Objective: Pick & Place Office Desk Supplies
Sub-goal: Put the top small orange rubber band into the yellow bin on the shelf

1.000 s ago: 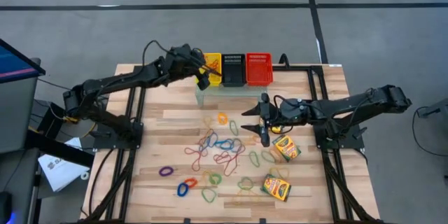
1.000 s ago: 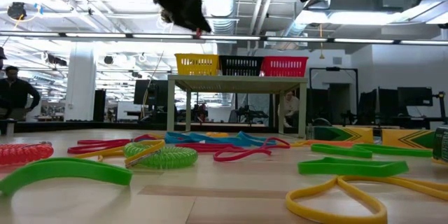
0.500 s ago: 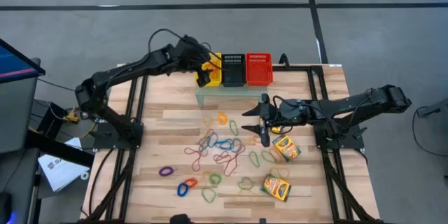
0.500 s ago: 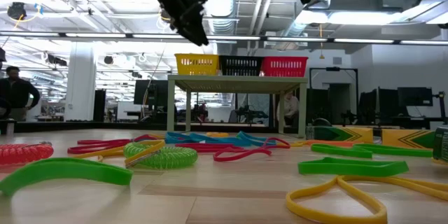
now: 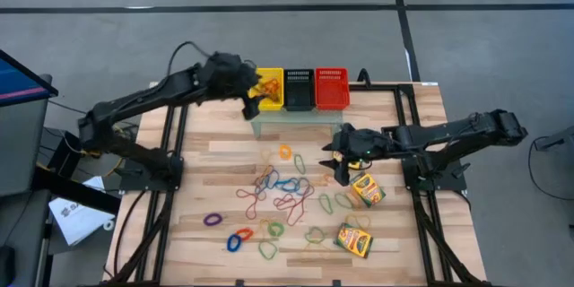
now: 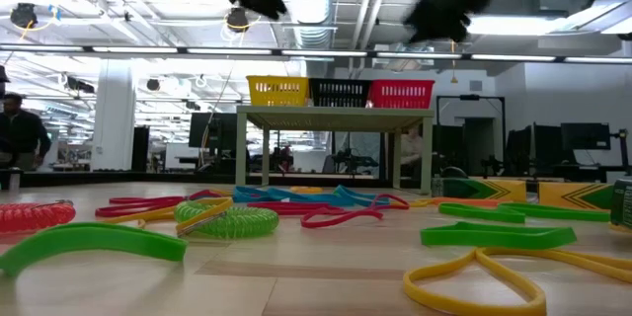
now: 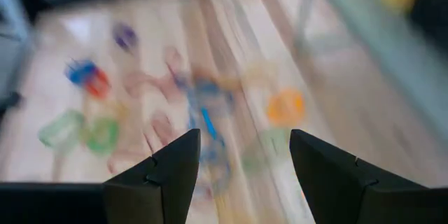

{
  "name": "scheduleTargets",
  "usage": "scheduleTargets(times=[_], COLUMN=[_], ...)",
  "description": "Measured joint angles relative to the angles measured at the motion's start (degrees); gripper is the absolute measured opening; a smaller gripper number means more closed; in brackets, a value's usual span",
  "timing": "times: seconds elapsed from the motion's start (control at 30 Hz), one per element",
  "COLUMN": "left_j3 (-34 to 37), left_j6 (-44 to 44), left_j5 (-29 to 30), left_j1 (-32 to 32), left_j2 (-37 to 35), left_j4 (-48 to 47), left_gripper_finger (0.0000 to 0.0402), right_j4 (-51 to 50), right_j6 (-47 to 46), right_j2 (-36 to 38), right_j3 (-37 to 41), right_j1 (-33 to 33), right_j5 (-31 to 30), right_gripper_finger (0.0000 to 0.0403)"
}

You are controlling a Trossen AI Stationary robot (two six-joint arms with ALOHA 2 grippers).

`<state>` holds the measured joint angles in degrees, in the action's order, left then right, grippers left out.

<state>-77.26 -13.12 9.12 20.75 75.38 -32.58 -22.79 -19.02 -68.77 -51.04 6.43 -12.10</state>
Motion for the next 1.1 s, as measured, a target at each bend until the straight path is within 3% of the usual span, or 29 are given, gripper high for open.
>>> scheduleTargets(times=[0.27, 0.53, 0.8, 1.1], left_j3=[15.9, 39.0, 56.6, 64.0], left_j6=[10.2, 15.1, 14.9, 15.1], left_j5=[3.5, 12.1, 19.6, 19.9], left_j1=[-13.6, -29.6, -36.9, -38.0], left_j2=[-16.7, -28.7, -29.4, -29.3], left_j4=[8.2, 33.7, 58.6, 70.0], left_gripper_finger=[0.0280, 0.0280, 0.0280, 0.0279], right_j4=[-4.4, -7.4, -10.9, -11.2], right_j6=[-7.0, -6.9, -6.7, -6.5], right_j2=[-1.2, -8.7, -19.5, -23.5], right_j3=[6.6, 7.3, 7.4, 7.1], right_j1=[1.1, 2.1, 2.2, 2.2], right_j5=[0.0, -0.1, 0.2, 1.7], right_gripper_finger=[0.0218, 0.0218, 0.0218, 0.0213])
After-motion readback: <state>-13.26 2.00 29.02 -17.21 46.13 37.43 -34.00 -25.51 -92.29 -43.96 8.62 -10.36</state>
